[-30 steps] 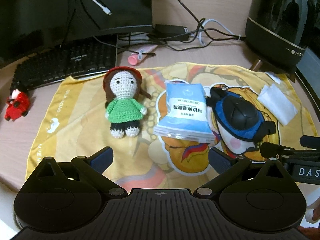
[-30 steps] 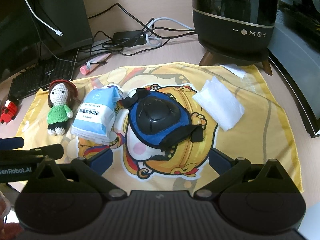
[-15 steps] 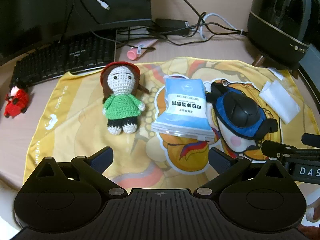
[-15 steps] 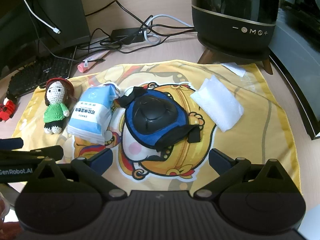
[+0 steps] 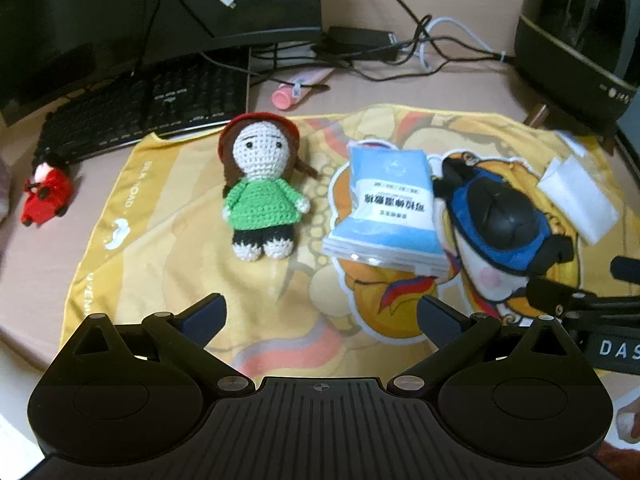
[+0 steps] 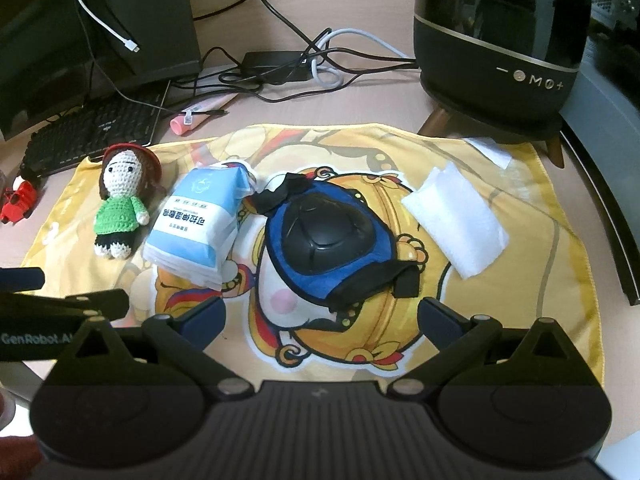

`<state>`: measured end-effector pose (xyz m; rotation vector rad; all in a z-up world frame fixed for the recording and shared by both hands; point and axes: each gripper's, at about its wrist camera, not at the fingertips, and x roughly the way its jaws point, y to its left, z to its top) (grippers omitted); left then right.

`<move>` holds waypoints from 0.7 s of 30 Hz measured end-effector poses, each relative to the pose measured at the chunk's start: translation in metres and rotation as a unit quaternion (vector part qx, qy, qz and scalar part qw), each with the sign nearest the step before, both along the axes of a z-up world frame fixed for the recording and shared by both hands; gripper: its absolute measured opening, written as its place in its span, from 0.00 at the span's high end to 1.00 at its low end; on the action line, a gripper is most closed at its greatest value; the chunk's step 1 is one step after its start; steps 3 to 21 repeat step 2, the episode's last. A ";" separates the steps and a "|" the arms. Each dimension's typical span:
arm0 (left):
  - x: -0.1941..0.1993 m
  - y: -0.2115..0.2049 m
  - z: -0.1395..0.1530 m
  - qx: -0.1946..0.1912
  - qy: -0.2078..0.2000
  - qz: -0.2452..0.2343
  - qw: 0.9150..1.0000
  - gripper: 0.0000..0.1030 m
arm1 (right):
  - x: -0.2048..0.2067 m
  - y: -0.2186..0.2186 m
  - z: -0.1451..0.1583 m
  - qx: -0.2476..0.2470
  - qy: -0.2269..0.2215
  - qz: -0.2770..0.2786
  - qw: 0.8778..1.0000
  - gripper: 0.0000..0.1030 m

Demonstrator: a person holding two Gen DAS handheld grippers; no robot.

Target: Clean container

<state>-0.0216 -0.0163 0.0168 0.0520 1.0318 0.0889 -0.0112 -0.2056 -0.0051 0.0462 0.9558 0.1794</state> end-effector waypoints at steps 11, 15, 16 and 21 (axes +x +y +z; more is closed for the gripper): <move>0.001 -0.001 -0.001 0.002 0.002 -0.002 1.000 0.00 | 0.002 0.000 -0.002 0.001 0.005 -0.001 1.000 0.00; 0.001 -0.001 -0.001 0.002 0.002 -0.002 1.000 0.00 | 0.002 0.000 -0.002 0.001 0.005 -0.001 1.000 0.00; 0.001 -0.001 -0.001 0.002 0.002 -0.002 1.000 0.00 | 0.002 0.000 -0.002 0.001 0.005 -0.001 1.000 0.00; 0.001 -0.001 -0.001 0.002 0.002 -0.002 1.000 0.00 | 0.002 0.000 -0.002 0.001 0.005 -0.001 1.000 0.00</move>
